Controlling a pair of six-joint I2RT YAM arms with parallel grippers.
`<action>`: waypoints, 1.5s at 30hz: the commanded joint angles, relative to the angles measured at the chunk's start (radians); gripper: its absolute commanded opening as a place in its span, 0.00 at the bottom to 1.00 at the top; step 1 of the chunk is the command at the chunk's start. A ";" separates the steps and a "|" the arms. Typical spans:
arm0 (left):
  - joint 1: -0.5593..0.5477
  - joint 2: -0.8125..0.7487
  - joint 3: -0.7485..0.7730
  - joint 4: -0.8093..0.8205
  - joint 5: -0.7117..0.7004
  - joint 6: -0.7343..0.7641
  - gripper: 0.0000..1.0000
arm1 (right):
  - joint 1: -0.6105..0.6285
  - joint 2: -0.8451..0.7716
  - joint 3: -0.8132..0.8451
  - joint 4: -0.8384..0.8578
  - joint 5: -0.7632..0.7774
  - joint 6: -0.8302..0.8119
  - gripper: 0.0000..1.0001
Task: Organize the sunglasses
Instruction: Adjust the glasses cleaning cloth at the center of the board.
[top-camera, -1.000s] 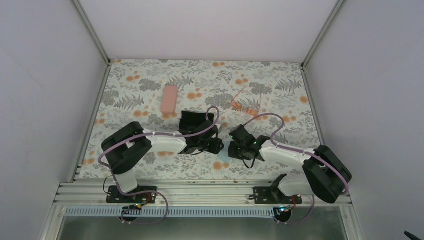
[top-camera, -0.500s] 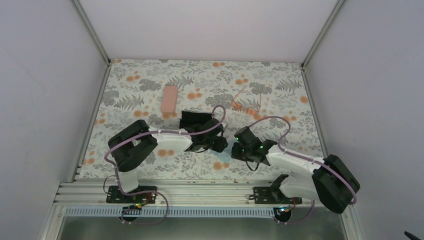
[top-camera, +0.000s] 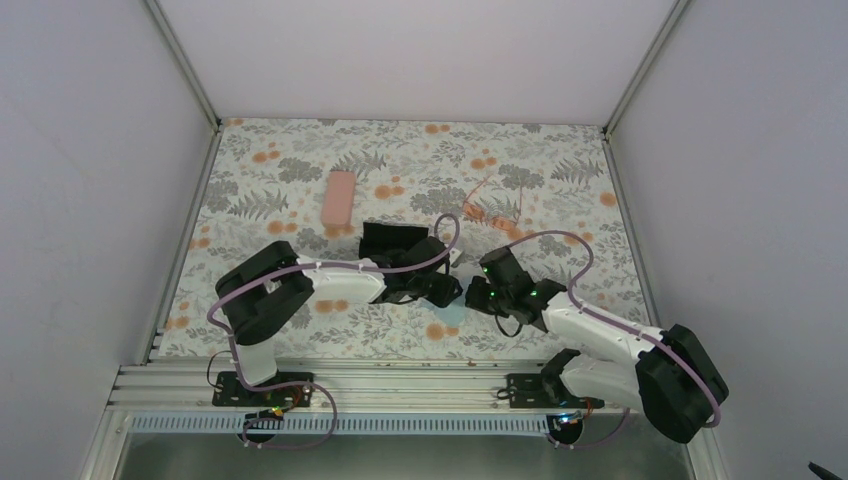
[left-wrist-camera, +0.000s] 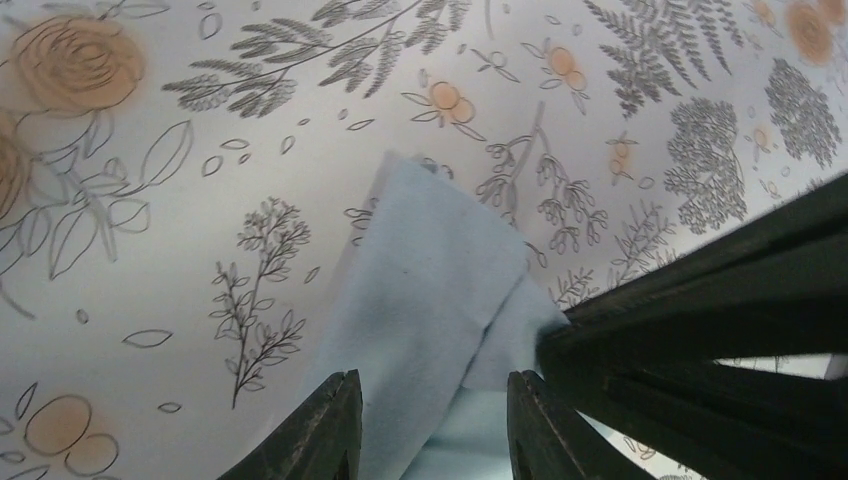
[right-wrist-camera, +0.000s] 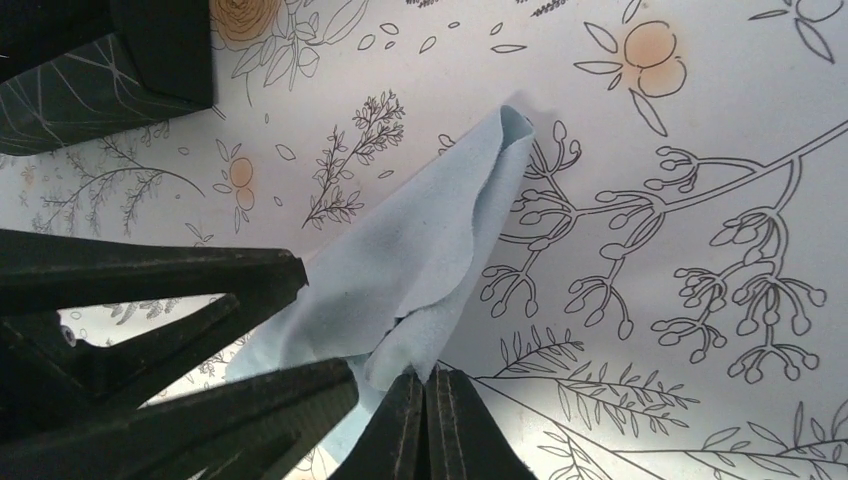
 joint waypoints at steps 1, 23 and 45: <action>-0.014 -0.015 -0.003 0.038 0.040 0.116 0.37 | -0.021 -0.007 0.010 0.002 -0.004 -0.016 0.03; -0.036 0.097 0.059 -0.027 -0.197 0.149 0.35 | -0.066 -0.051 0.026 -0.037 -0.033 -0.010 0.03; 0.078 -0.053 0.008 -0.101 -0.254 -0.090 0.30 | -0.075 0.011 0.048 -0.191 0.167 -0.034 0.35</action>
